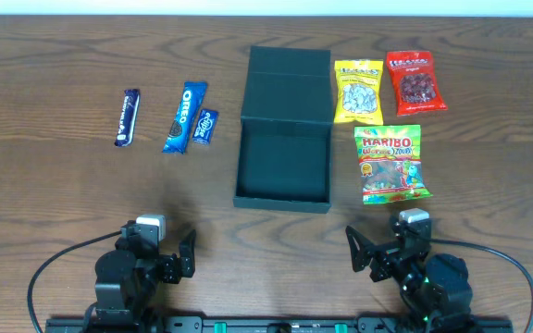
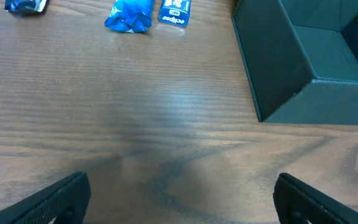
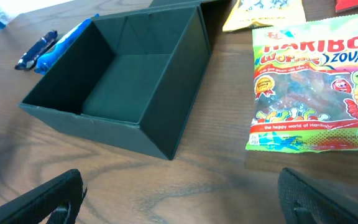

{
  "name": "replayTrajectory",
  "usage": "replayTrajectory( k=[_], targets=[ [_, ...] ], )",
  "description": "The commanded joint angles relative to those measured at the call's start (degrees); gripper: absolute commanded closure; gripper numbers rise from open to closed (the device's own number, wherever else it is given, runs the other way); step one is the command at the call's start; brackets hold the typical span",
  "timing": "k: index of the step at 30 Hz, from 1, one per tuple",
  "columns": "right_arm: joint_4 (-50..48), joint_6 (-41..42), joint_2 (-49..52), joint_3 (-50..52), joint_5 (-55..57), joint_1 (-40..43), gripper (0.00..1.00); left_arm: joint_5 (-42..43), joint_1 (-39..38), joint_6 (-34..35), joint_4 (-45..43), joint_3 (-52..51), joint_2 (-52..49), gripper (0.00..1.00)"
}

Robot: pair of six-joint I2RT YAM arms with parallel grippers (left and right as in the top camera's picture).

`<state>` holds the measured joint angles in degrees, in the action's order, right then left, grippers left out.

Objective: Pack container

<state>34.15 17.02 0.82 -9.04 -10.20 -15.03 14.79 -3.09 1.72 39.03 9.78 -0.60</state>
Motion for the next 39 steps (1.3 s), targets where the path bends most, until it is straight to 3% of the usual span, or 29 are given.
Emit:
replayTrajectory(
  k=[1, 13, 23, 28, 39],
  targets=[
    [-0.1, 0.5, -0.5, 0.2, 0.8, -0.4, 0.01, -0.3, 0.3, 0.7, 0.2, -0.3, 0.4, 0.05],
    [-0.2, 0.8, -0.5, 0.2, 1.2, -0.4, 0.01, -0.3, 0.3, 0.7, 0.2, -0.3, 0.4, 0.05],
    [-0.4, 22.2, -0.5, 0.2, -2.3, -0.4, 0.01, -0.3, 0.3, 0.7, 0.2, -0.3, 0.4, 0.05],
    [-0.7, 22.1, -0.5, 0.2, -3.6, -0.4, 0.01, -0.3, 0.3, 0.7, 0.2, -0.3, 0.4, 0.05],
    [-3.5, 13.6, 1.1, -0.6, -6.2, -0.4, 0.03, -0.3, 0.3, 0.7, 0.2, -0.3, 0.4, 0.05]
  ],
)
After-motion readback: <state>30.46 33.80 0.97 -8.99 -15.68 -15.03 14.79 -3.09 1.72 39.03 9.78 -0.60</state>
